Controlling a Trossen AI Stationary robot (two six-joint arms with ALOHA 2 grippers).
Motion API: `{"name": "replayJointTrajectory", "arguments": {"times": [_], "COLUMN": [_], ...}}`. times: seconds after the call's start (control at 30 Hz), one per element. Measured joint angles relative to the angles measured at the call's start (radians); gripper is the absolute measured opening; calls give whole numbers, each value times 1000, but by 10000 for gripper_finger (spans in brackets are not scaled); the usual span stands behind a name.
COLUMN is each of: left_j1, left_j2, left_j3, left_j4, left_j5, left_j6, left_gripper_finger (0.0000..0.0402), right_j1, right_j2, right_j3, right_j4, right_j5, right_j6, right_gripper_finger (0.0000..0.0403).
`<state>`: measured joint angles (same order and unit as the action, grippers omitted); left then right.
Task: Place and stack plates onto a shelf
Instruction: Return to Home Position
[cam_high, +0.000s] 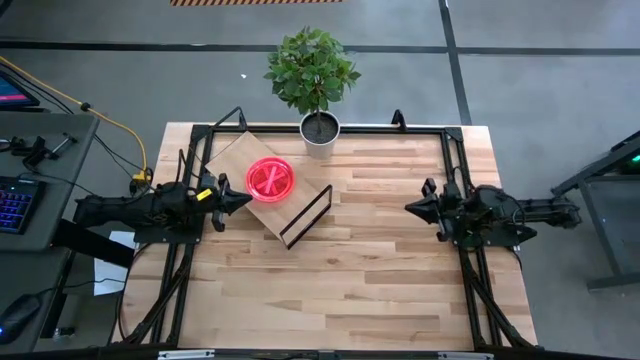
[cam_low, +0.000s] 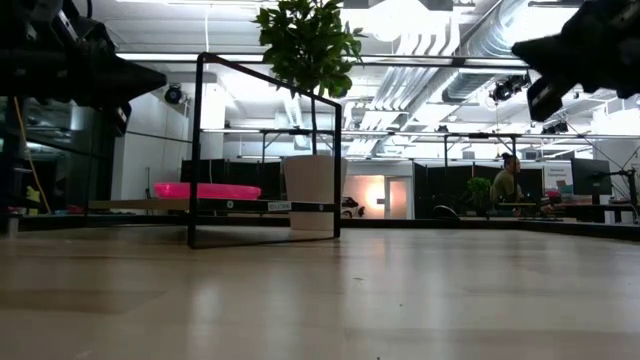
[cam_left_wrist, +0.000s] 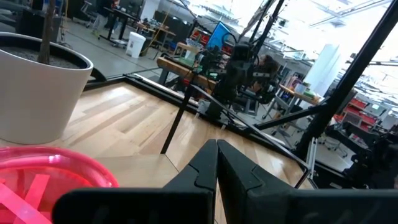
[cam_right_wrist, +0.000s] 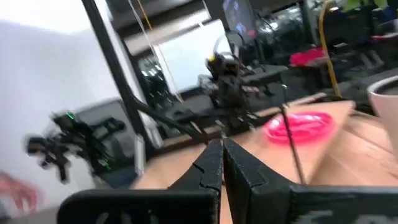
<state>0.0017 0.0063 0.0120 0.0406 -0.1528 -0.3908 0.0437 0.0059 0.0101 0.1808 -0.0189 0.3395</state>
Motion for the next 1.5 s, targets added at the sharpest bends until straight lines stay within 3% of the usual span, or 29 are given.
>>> {"name": "replayJointTrajectory", "arguments": {"times": [0.33, 1.5], "left_j1": [0, -32], "left_j2": [0, 2], "left_j3": [0, 1], "left_j4": [0, -9], "left_j5": [0, 1], "left_j6": [0, 0], "left_gripper_finger": [0, 0], "right_j1": [0, 0], "right_j2": [0, 0], "right_j3": [0, 0], "right_j4": [-164, -168], "right_j5": [37, 33], "right_j6": [-27, -27], "right_gripper_finger": [0, 0]}}
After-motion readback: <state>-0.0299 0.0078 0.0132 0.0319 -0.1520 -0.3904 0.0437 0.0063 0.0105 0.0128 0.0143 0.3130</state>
